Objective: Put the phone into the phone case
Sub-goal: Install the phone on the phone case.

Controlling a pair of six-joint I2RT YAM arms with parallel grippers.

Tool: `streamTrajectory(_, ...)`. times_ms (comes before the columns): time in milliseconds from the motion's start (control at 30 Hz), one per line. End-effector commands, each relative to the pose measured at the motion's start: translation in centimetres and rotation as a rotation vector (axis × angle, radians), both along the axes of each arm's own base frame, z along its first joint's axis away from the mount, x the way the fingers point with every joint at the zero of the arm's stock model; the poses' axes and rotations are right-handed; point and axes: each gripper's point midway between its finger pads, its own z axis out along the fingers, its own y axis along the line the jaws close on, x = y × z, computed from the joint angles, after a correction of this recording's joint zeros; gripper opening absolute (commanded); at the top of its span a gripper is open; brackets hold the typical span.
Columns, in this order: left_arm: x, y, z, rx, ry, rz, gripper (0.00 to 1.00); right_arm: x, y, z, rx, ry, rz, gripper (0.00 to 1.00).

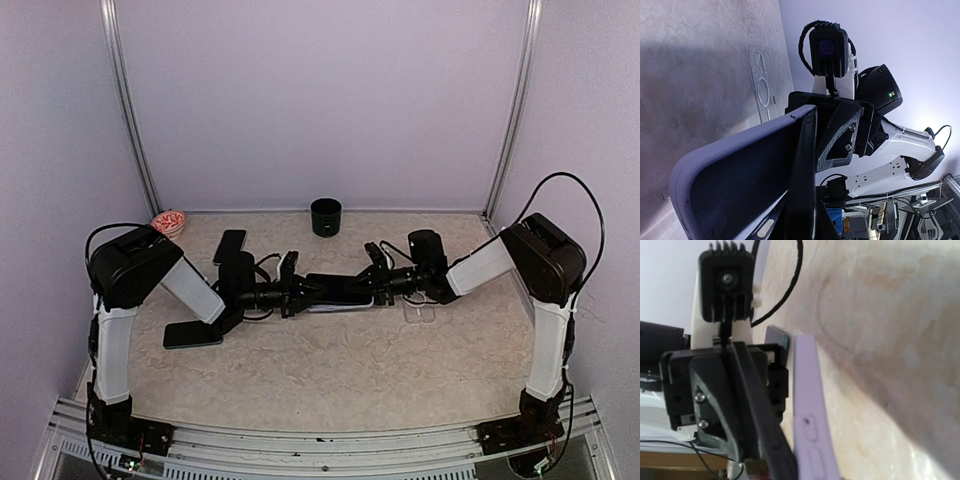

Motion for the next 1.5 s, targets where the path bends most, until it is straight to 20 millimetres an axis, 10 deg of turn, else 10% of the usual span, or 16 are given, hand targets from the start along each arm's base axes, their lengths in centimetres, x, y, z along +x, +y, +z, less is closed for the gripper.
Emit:
streamTrajectory(0, 0.6, 0.1, 1.1, -0.003, -0.006, 0.051, 0.12, -2.1, 1.3, 2.2, 0.087, -0.095, 0.121, 0.28)
streamTrajectory(933, 0.3, 1.6, 3.4, 0.053, -0.077, 0.077, 0.49, -1.5, -0.8, 5.4, 0.202, -0.110, 0.102, 0.14)
streamTrajectory(1467, 0.5, 4.1, 4.5, 0.123, -0.144, 0.121, 0.54, -1.1, -2.1, 7.6, 0.228, -0.153, 0.093, 0.10)
